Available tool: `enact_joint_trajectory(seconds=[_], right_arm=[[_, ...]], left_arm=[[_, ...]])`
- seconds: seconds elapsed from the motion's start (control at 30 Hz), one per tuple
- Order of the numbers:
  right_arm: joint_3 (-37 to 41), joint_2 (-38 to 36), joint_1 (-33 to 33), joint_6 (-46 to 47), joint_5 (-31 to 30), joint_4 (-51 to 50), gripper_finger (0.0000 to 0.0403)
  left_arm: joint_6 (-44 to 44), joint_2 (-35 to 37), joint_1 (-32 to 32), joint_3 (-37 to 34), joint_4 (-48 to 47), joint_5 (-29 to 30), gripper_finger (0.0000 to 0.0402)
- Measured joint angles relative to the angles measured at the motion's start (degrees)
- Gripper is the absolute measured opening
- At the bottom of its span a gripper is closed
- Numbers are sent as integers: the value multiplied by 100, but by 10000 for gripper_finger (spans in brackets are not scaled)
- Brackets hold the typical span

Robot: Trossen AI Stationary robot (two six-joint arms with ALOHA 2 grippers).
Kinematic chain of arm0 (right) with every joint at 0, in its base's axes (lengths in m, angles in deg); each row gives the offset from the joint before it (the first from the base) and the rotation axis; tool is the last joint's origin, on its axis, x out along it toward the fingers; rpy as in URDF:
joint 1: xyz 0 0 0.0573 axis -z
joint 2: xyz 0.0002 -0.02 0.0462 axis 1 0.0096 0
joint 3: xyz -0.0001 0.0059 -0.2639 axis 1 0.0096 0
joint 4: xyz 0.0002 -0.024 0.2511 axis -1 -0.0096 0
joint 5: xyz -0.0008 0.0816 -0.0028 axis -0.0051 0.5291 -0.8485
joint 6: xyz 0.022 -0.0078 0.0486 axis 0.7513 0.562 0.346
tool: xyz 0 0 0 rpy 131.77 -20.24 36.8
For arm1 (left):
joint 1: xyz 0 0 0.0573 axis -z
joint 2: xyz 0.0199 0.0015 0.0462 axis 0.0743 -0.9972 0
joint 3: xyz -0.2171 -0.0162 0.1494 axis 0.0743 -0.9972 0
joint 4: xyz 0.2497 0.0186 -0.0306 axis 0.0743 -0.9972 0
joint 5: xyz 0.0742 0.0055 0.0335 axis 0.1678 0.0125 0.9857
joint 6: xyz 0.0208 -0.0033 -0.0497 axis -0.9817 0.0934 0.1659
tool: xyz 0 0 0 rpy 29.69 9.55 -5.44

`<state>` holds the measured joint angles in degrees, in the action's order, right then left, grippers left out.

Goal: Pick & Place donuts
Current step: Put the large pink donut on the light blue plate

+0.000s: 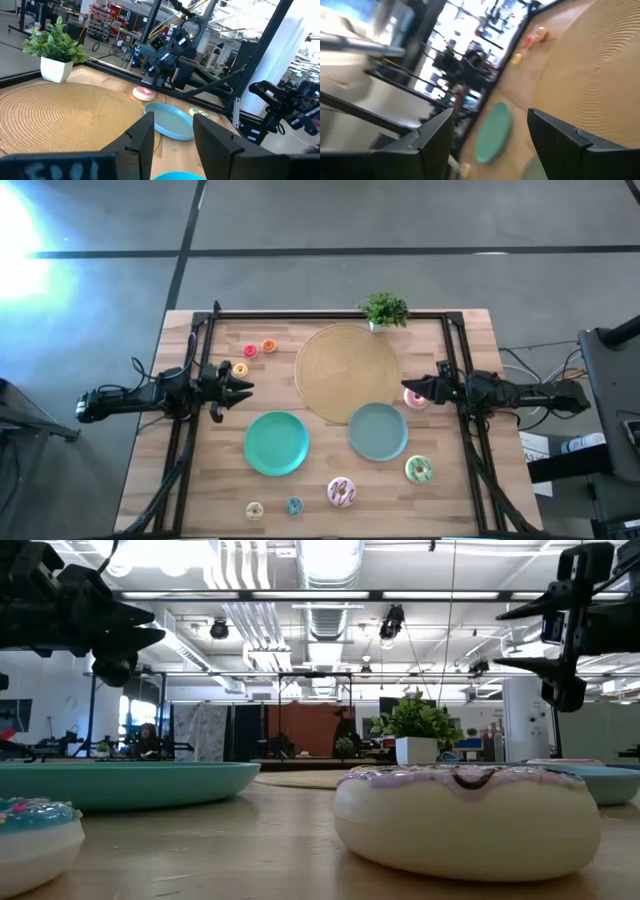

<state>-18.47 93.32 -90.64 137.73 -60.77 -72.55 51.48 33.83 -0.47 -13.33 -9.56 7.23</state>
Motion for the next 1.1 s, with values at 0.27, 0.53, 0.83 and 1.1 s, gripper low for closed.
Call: enact_joint_trajectory(seconds=[0.27,0.53,0.83,1.1], right_arm=[[-2,59,15,399,-691,1182,242],[-277,1283,7,664,-1380,952,237],[-2738,3827,9,1423,-1576,-3836,235],[-4116,5633,93,1639,-705,-6458,235]], left_arm=[[0,-2,0,2,0,0,110],[-1,-1,0,0,-2,0,110],[0,-1,0,0,-2,-2,110],[-1,-1,0,1,-2,-1,110]])
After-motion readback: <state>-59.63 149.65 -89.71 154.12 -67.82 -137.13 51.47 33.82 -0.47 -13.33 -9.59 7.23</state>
